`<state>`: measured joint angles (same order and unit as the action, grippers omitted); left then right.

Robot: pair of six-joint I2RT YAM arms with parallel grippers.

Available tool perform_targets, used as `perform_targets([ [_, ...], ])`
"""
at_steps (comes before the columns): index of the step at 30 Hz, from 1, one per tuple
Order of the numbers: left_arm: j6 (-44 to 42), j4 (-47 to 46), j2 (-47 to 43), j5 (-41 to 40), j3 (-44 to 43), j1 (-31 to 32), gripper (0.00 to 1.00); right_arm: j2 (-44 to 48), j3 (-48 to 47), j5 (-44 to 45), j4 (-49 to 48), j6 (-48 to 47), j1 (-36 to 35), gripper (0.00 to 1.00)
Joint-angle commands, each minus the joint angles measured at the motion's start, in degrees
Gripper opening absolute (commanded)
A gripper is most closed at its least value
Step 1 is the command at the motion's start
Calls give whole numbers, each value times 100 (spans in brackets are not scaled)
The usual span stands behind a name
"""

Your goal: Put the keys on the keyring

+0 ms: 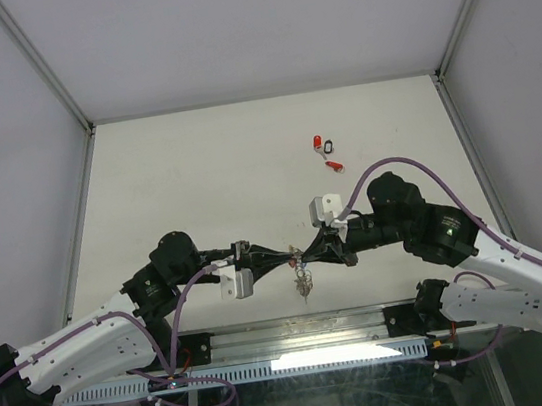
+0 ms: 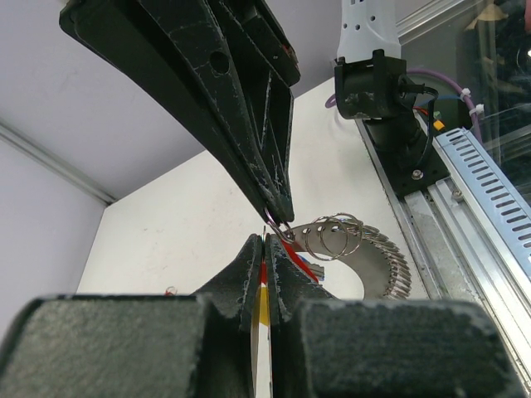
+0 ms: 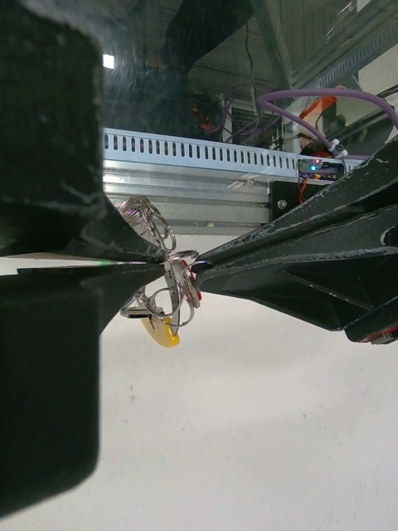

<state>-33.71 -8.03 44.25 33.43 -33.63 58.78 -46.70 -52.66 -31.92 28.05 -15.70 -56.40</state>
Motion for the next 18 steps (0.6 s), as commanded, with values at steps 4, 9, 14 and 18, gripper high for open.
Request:
perform_targets([
  [4, -91, -133, -75, 164, -299, -42, 0, -18, -73, 20, -382, 111, -29, 0],
  [9, -100, -159, -60, 188, -319, -42, 0, -16, -39, 75, -347, 110, -29, 0],
  [14, -113, -145, -44, 275, -301, -42, 0, 83, -23, 192, -377, 170, -29, 0],
  [18, -260, -117, -46, 392, -268, -42, 0, 121, -18, 222, -356, 245, -29, 0],
])
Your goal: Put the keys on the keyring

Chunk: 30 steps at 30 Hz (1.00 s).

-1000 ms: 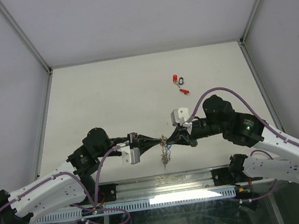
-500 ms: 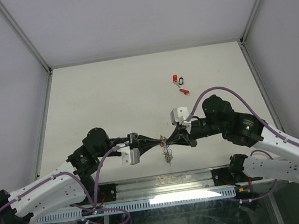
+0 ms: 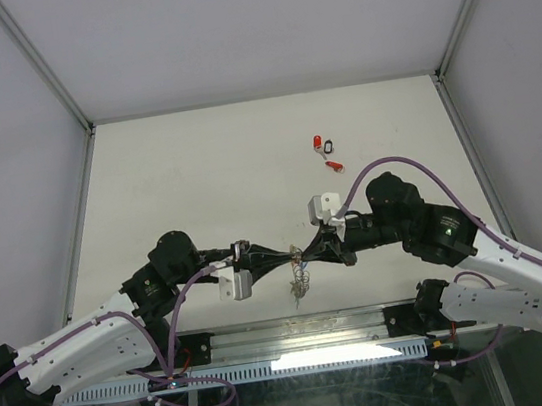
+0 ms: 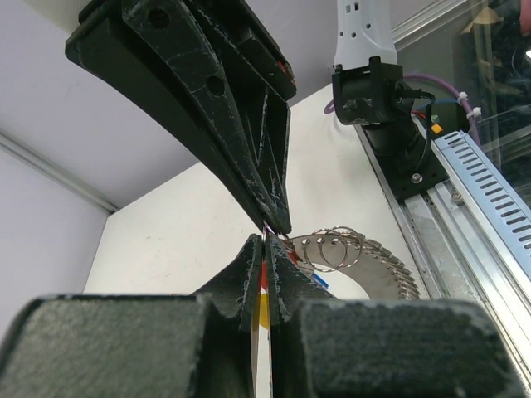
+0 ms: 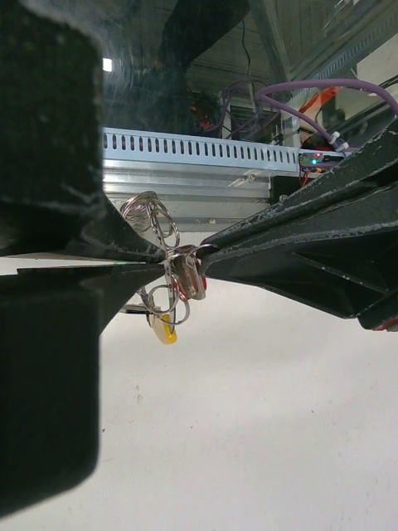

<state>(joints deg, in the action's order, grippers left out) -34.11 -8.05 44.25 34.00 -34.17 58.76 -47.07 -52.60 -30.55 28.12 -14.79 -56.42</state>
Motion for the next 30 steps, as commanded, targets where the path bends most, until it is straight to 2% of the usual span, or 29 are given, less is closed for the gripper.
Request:
perform_targets([
  [1, -260, -109, -54, 355, -194, -40, 0, 157, -26, 86, -360, 170, -27, 0],
  [14, -924, 502, -53, 500, -362, -40, 0, 135, -52, 50, -315, 291, -27, 0],
  [30, -1026, 655, -59, 384, -355, -39, 0, 351, 34, 289, -430, 494, -27, 0],
])
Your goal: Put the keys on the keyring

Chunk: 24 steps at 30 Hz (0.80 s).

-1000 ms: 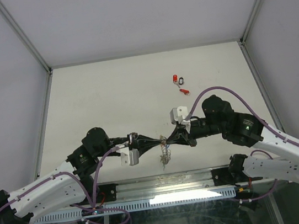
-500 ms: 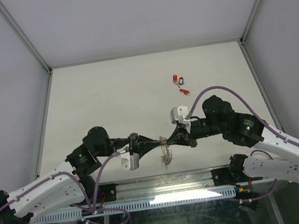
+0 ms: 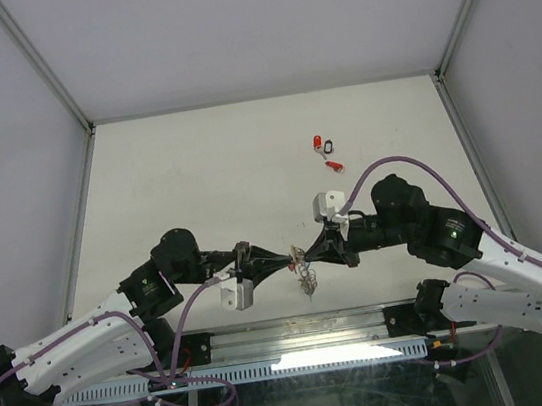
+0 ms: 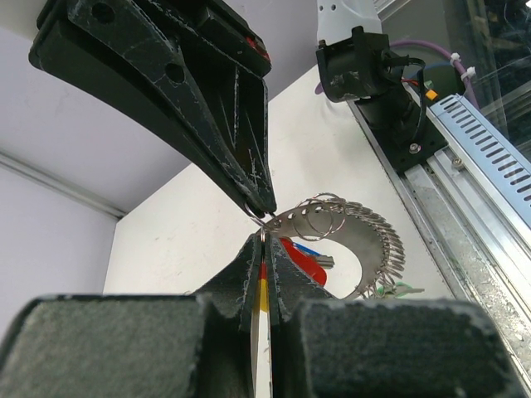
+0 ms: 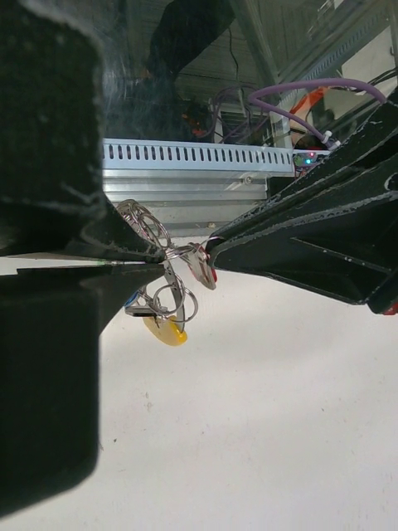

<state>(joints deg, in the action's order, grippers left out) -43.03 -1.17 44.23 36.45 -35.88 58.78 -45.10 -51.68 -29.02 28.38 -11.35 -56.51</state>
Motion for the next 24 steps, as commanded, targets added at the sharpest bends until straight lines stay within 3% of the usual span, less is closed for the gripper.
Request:
perform_targets([
  [1, -136, -39, -55, 135, -188, -41, 0, 168, -53, 155, -464, 159, -22, 0],
  [12, -109, -41, -14, 89, -169, -42, 0, 319, 86, 289, -710, 290, -18, 0],
  [24, -128, -554, -220, -524, 8, -42, 0, 142, 81, -361, -557, 288, -18, 0],
])
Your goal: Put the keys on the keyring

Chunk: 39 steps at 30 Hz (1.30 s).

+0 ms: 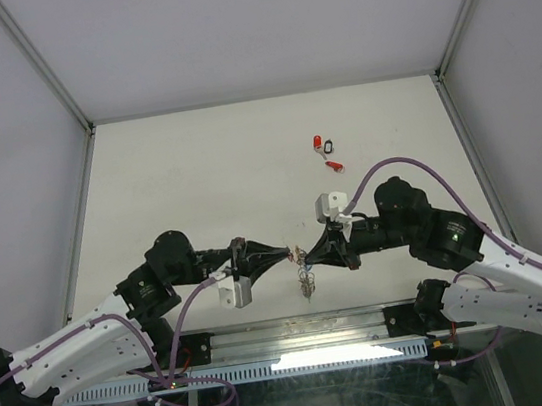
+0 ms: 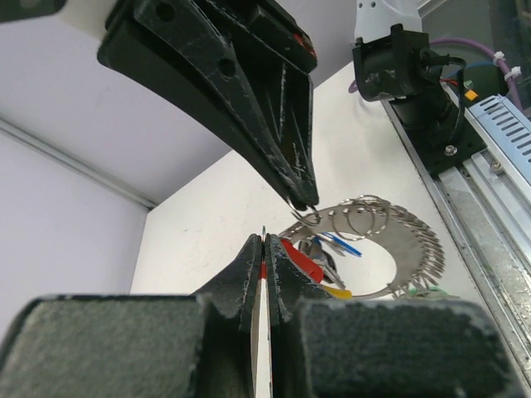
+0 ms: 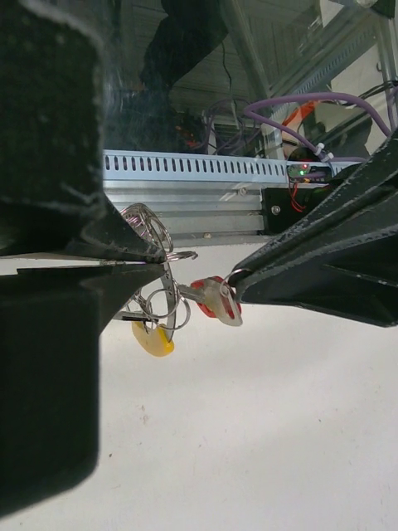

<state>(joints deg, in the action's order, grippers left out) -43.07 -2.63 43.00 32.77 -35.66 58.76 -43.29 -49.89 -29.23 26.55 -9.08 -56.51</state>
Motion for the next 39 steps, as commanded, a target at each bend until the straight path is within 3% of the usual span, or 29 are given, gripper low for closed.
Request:
perform_targets([
  [1, -135, -397, -76, -129, -24, -40, 0, -69, -104, -346, -370, 44, -18, 0],
  [21, -898, 188, 143, 678, -176, -40, 0, -148, -112, -298, -404, 38, -18, 0],
  [39, -957, 257, 236, 575, -351, -40, 0, -221, 4, -365, -395, 49, -17, 0],
])
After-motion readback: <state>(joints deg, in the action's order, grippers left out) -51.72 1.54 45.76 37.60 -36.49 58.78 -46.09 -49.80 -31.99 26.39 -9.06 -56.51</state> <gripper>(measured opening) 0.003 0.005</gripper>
